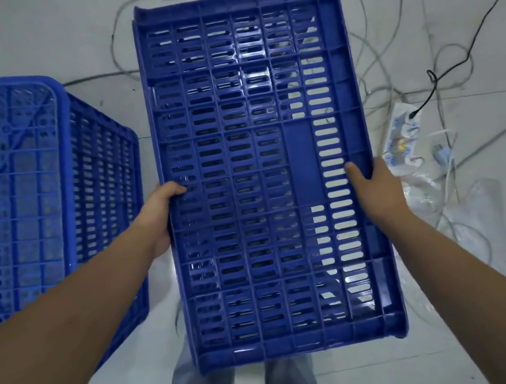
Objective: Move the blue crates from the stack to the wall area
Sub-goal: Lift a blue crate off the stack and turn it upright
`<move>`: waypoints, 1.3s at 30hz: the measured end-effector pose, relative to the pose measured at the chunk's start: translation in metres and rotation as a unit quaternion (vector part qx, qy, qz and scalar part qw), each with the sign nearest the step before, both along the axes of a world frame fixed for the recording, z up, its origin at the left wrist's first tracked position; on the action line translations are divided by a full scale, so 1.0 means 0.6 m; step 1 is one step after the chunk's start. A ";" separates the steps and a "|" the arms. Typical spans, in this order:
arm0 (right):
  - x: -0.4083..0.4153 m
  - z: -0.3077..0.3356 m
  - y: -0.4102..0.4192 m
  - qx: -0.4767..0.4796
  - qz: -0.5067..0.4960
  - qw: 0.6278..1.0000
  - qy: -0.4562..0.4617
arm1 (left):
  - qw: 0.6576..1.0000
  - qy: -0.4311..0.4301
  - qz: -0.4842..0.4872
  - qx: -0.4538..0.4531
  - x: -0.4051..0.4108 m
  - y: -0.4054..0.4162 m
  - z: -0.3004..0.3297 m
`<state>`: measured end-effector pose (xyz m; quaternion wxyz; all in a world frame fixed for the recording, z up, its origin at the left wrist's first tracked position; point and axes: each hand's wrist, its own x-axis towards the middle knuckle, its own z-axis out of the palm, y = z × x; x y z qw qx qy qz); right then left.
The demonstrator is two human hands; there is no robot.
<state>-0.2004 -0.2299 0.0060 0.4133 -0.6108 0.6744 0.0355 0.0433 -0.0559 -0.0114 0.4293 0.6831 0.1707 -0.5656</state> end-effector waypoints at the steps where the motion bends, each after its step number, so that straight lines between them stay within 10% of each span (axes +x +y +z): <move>1: -0.007 -0.003 0.000 0.001 0.003 1.000 -0.004 | 1.000 0.000 0.001 0.002 -0.002 -0.006 0.000; 18: -0.106 -0.001 -0.086 -0.048 -0.035 0.996 0.069 | 0.998 0.031 -0.015 -0.056 -0.096 -0.110 0.000; 27: -0.119 -0.001 -0.083 -0.036 -0.110 0.993 -0.013 | 0.967 -0.220 -0.102 -0.074 -0.119 -0.088 0.002; 39: -0.121 0.018 -0.063 -0.034 -0.073 0.997 -0.016 | 0.970 -0.193 -0.130 -0.069 -0.103 -0.070 0.011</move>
